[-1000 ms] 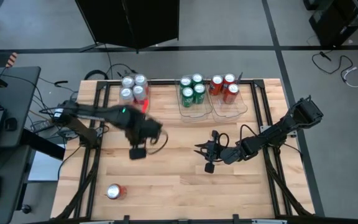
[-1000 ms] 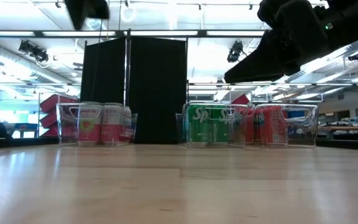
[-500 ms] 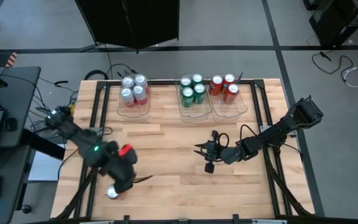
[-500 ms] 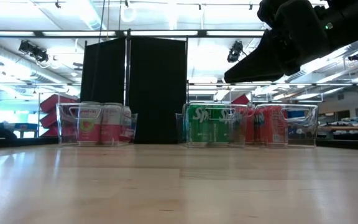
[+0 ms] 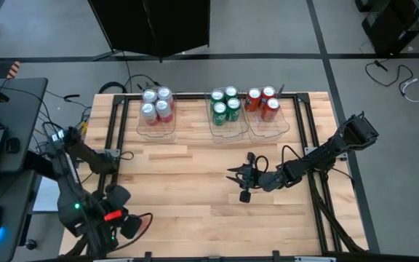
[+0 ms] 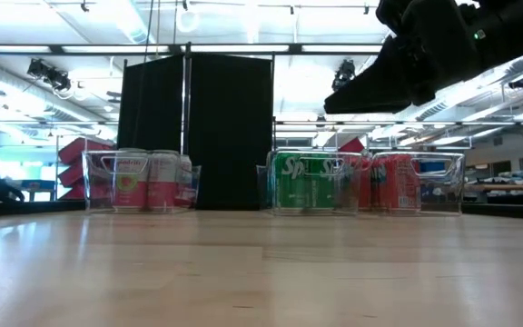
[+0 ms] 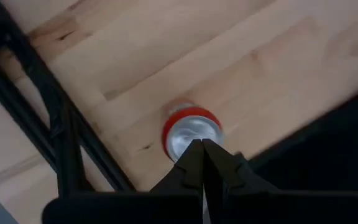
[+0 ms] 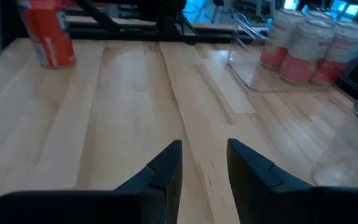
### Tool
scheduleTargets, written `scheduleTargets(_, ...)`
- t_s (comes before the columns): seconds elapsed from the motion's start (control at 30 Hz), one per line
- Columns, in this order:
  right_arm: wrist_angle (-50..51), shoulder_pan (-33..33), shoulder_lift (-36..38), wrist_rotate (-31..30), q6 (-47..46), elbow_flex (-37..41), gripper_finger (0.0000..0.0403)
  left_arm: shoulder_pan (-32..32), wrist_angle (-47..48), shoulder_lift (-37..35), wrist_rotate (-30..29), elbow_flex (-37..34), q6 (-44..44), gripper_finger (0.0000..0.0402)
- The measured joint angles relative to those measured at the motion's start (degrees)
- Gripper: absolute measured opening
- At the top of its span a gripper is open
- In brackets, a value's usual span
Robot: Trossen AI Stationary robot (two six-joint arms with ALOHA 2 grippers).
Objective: Sort soda cans
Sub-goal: Put the orange soda can into the right transparent bin
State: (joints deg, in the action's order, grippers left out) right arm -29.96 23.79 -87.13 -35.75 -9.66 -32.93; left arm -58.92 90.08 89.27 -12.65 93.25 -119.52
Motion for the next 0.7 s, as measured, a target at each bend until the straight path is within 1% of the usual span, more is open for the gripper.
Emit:
scheduleTargets(0.13, -2.9, -0.5, 0.0, 2.5, 1.8, 0.0, 0.0114, -1.5, -1.2, -0.2, 1.4, -4.5, -3.9, 0.0001)
scheduleTargets(0.27, -5.2, -1.3, 0.0, 5.0, 2.9, 0.0, 0.0118, -1.5, -9.4, -2.5, 1.3, -9.4, -3.0, 0.0001)
scheduleTargets(0.33, -5.2, -1.7, 0.0, 5.4, 3.2, 0.0, 0.0119, -1.5, -13.6, -3.6, 1.3, -11.7, -2.7, 0.0002)
scheduleTargets(0.4, -5.2, -2.1, 0.0, 5.4, 3.2, 0.0, 0.0121, -1.3, -15.6, -4.1, 2.3, -13.5, -2.5, 0.0009)
scheduleTargets(0.53, -5.1, -2.3, 0.0, 6.0, 3.2, 0.0, 0.0125, -0.8, -18.5, -4.1, 4.4, -14.5, 0.6, 0.0045)
scheduleTargets(0.7, -5.1, -2.3, 0.0, 7.1, 3.2, 0.0, 0.0129, 1.6, -21.4, -4.1, 4.4, -14.5, 2.2, 0.0117)
